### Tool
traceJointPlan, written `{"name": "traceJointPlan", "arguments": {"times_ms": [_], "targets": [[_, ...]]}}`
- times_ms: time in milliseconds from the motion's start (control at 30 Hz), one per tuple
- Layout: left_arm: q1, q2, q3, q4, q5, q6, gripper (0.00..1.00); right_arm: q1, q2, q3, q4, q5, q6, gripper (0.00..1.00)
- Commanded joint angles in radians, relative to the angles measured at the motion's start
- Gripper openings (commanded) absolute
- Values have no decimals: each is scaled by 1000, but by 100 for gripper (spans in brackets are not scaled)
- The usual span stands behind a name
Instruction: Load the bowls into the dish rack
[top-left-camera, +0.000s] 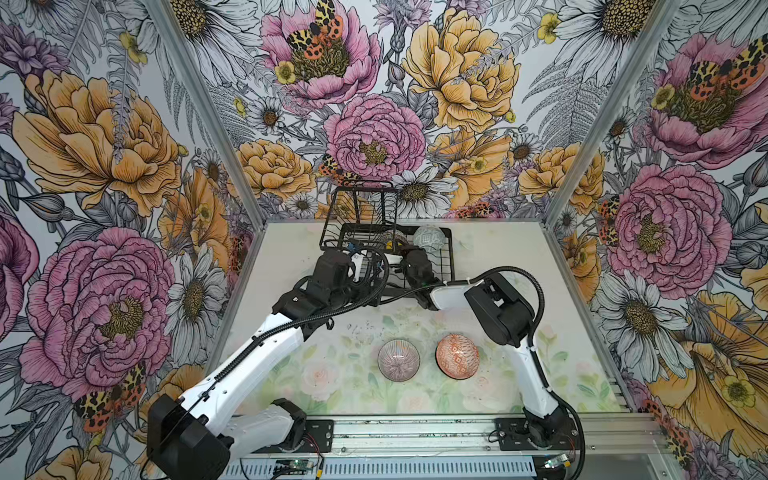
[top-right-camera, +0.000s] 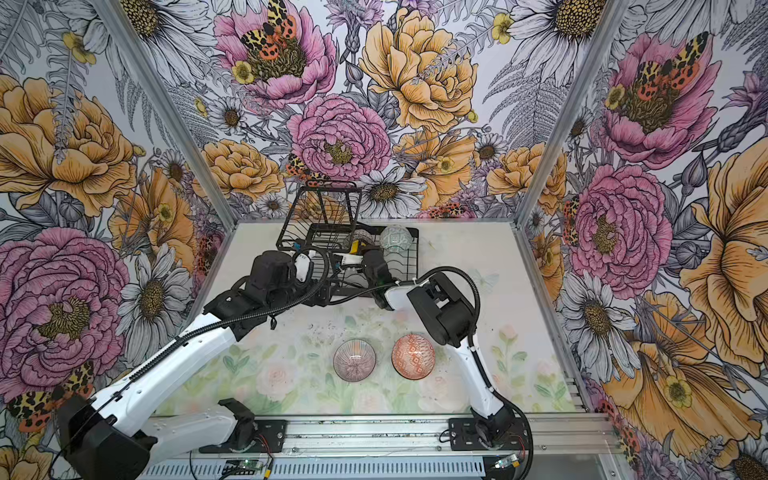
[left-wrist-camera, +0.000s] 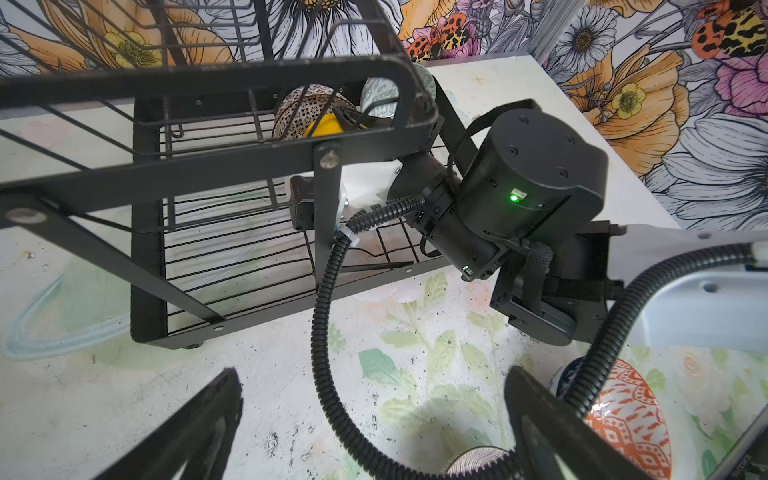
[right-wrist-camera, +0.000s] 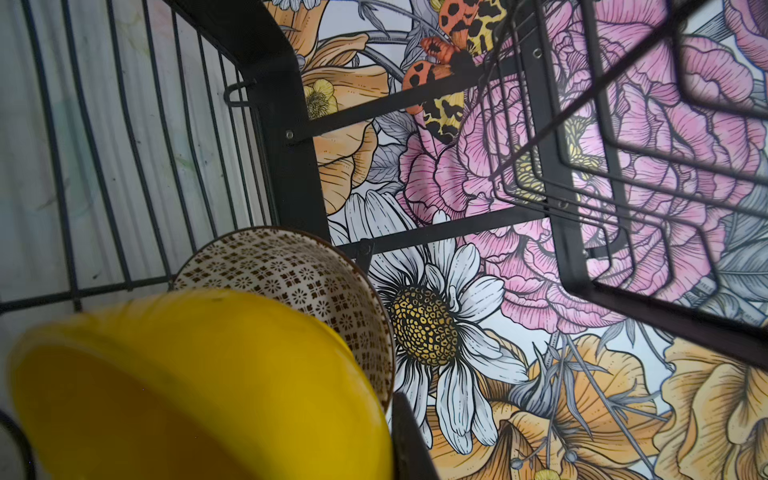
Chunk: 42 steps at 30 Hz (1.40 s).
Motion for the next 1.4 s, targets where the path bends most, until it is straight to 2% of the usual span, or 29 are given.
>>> {"name": "traceJointPlan", "arguments": {"times_ms": [0,667,933,1100,1367], "targets": [[11,-27,-15,13,-1,-15,99,-4,-26,-33,-202,-34,17,0],[13,-33,-31,20,-1,-23,99,22,56,59,-202,61,-40,0],[21,-30,-34,25,5,-21,99,25,72,56,-188,50,-46,0],[23,-27,-33,27,10,-20,99,27,76,54,-190,41,-44,10],[26,-26,-35,29,16,-20,99,28,80,52,-197,40,-38,17]]}}
